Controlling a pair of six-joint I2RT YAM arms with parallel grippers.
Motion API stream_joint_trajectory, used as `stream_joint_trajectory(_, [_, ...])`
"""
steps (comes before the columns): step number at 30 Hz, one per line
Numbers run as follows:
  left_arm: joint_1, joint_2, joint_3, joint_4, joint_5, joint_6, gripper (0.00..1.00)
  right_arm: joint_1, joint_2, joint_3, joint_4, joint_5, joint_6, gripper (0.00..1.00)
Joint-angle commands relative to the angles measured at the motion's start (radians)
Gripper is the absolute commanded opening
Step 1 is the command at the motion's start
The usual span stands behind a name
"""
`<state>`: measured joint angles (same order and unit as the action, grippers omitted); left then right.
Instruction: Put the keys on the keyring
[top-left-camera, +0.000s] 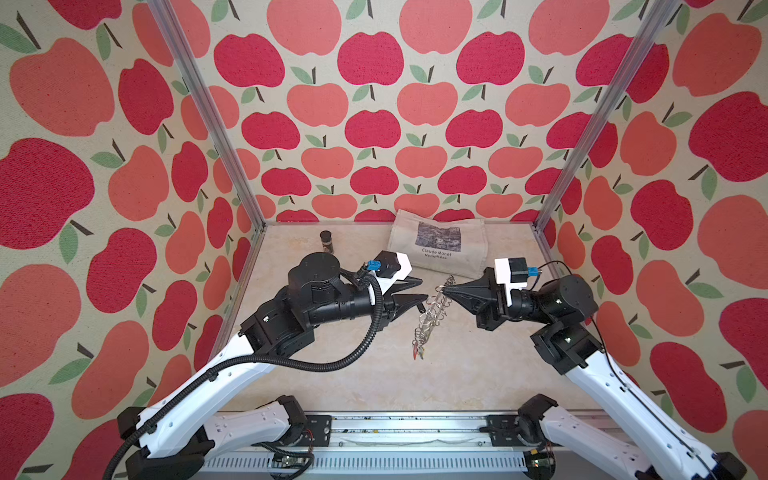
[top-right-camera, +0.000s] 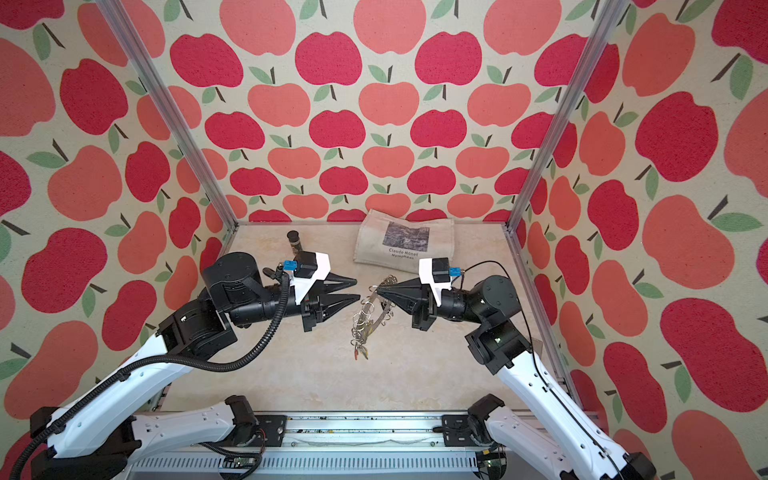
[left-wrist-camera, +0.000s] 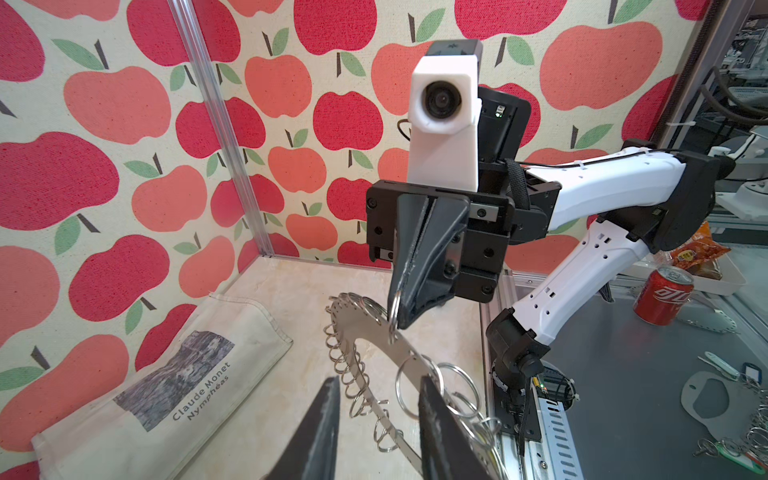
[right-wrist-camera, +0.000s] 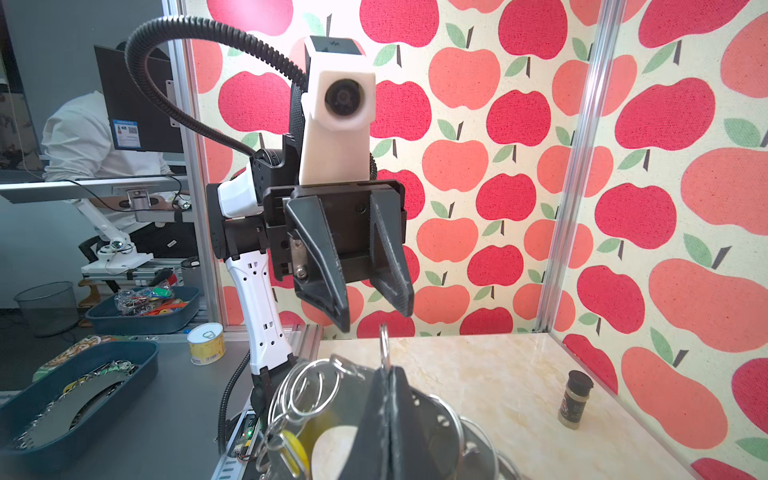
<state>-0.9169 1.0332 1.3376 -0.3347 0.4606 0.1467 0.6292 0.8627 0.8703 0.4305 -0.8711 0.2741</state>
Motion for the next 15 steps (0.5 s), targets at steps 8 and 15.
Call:
stream_joint_trajectory(8, [-0.003,0.003,-0.027,0.083,0.069,0.004,0.3,-0.008,0.045,-0.054,0.289,-0.074,0.084,0.0])
stream_joint_trajectory(15, [-0.007,0.009,-0.051,0.105,0.074,0.012,0.23,-0.008,0.08,-0.042,0.351,-0.09,0.13,0.0])
